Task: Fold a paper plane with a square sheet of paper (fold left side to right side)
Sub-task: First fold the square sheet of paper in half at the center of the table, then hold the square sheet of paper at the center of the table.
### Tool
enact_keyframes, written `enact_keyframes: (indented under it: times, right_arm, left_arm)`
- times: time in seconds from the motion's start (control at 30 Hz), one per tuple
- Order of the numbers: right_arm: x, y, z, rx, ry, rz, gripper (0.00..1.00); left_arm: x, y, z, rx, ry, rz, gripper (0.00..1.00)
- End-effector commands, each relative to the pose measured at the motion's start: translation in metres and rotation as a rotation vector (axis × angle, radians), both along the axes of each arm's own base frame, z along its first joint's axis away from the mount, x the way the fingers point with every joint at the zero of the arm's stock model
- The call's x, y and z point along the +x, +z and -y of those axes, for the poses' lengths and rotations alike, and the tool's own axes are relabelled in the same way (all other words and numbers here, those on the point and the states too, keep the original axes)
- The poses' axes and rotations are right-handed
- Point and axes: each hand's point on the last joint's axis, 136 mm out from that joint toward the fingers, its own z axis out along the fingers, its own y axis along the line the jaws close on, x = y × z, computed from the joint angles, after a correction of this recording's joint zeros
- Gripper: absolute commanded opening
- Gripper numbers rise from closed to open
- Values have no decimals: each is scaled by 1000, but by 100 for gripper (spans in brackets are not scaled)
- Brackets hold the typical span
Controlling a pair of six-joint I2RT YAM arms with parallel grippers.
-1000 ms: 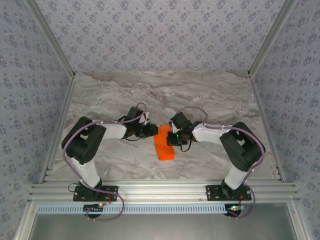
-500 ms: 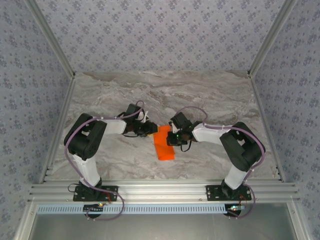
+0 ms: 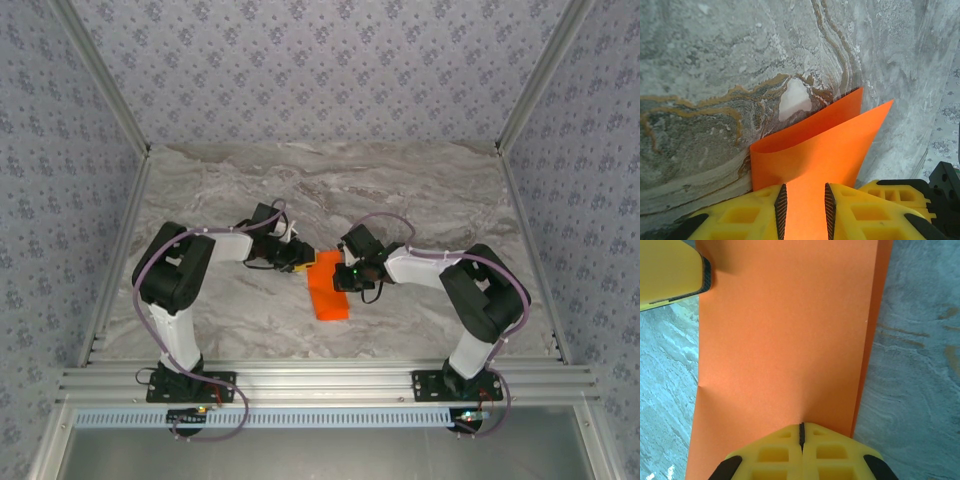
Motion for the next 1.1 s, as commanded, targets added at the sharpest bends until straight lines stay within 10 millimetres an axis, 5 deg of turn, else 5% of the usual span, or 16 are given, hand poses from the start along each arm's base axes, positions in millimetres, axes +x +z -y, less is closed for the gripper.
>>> enact_keyframes:
  times: [0.0, 0.47, 0.77, 0.93, 1.07]
  right_arm:
    - [-39, -49, 59, -278, -21, -147, 1]
    - [-37, -44, 55, -260, -18, -135, 1]
    - [-13, -1, 30, -137, -3, -16, 4]
    - [-17, -13, 29, -138, -7, -46, 4]
    - [-21, -19, 27, -144, -2, -58, 3]
  left_arm:
    - [106, 17, -37, 122, 195, 372, 29]
    - [100, 48, -41, 87, 199, 419, 29]
    - [34, 92, -37, 27, 154, 482, 29]
    - [-6, 75, -1, -22, 68, 411, 29]
    - [-20, 52, 24, -17, 11, 369, 29]
